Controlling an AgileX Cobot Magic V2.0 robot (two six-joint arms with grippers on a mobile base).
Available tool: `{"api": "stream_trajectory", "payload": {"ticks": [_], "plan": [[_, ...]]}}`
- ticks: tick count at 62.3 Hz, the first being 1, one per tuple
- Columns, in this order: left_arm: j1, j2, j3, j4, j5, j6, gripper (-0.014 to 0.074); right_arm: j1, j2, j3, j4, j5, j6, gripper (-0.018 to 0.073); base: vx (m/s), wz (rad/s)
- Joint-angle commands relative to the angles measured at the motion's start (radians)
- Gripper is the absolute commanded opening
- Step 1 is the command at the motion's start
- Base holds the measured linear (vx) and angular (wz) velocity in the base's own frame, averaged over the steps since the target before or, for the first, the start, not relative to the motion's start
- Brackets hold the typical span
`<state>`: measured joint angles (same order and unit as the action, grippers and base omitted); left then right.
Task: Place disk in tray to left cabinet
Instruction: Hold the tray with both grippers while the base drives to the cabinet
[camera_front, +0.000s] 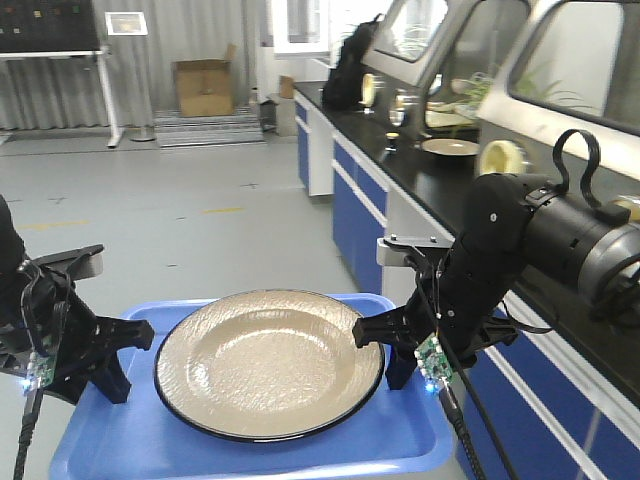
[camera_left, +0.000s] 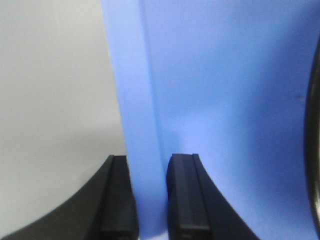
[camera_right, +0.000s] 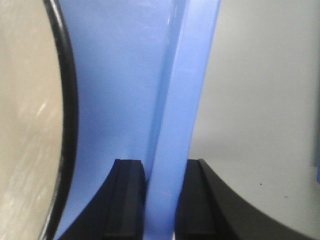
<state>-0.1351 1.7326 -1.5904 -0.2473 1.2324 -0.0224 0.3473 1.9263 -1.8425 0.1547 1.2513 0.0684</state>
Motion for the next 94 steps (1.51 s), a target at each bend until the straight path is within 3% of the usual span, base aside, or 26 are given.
{"api": "stream_trajectory", "payload": {"ticks": [1, 41, 94], "plan": [[-0.001, -0.060, -0.038, 0.001, 0.007, 0.010, 0.0000, -0.011, -0.069, -0.034, -0.042, 0.021, -0.019, -0.0004, 0.14, 0.38], [-0.001, -0.060, -0.038, 0.000, 0.021, 0.010, 0.0000, -0.011, -0.069, -0.034, -0.042, 0.021, -0.020, -0.0004, 0.26, 0.21], [-0.001, -0.060, -0.038, 0.000, 0.021, 0.010, 0.0000, -0.011, -0.069, -0.034, -0.042, 0.021, -0.021, -0.0004, 0.52, 0.11]]}}
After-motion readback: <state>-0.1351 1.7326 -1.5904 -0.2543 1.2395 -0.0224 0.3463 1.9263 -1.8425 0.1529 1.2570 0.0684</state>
